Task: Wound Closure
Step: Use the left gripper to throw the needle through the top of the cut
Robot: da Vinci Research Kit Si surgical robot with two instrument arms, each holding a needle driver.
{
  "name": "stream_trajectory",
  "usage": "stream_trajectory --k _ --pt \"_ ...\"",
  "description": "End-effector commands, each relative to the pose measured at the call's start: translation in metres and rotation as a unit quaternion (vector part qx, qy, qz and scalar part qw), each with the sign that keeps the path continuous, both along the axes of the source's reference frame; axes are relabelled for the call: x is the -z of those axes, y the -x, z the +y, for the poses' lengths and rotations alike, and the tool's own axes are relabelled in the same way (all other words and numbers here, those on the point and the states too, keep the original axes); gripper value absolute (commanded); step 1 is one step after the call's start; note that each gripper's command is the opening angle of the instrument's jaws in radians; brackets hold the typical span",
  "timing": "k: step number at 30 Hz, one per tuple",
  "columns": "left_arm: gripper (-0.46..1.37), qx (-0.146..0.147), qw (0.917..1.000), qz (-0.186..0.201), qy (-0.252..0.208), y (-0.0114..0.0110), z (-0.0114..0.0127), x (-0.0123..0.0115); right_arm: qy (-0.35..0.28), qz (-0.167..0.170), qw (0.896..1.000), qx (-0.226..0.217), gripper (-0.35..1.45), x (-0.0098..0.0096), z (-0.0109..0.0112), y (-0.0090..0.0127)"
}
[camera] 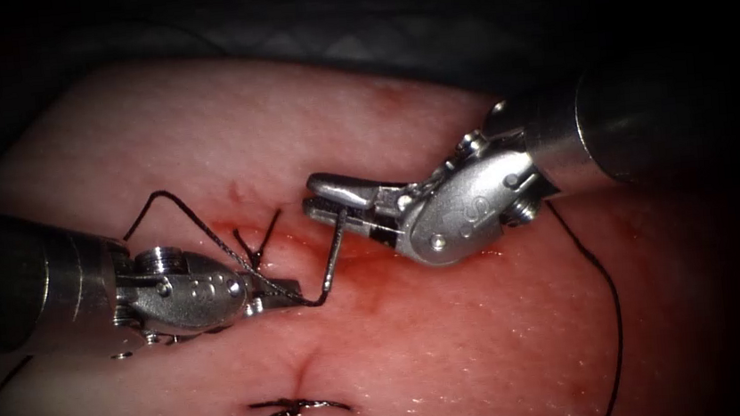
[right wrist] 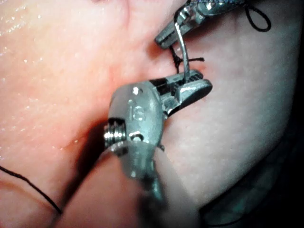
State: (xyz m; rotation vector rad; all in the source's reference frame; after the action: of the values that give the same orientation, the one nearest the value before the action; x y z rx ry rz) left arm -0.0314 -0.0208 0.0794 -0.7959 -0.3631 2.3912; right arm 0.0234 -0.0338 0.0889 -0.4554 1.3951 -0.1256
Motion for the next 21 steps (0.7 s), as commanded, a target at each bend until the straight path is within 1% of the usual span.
stream_trajectory --k 1,3,7,14,17,21 --pt "-0.26 -0.002 1.0 -0.003 -0.003 0.0001 0.0 0.0 0.0 0.0 1.0 -0.001 -0.35 0.0001 0.0001 0.0" --pt "-0.25 -0.002 1.0 -0.003 -0.003 0.0001 0.0 0.0 0.003 0.001 1.0 -0.002 -0.35 0.0002 0.0001 0.0" --pt "-0.13 -0.002 1.0 -0.003 -0.003 0.0002 0.0002 0.0 0.004 -0.001 1.0 -0.002 -0.35 0.0004 0.0004 0.0" --pt "-0.08 -0.007 0.9999 -0.008 -0.005 0.0007 0.0004 -0.0003 0.019 -0.002 1.0 -0.007 -0.35 0.0012 0.0015 0.0003" --pt "-0.06 -0.006 0.9999 -0.01 -0.004 0.001 0.0005 -0.0009 0.024 -0.001 1.0 -0.01 -0.35 0.0019 0.0023 0.0008" --pt "-0.03 -0.002 0.9999 -0.011 -0.009 0.0014 0.0005 -0.002 0.03 -0.002 1.0 -0.01 -0.35 0.0023 0.0028 0.0013"
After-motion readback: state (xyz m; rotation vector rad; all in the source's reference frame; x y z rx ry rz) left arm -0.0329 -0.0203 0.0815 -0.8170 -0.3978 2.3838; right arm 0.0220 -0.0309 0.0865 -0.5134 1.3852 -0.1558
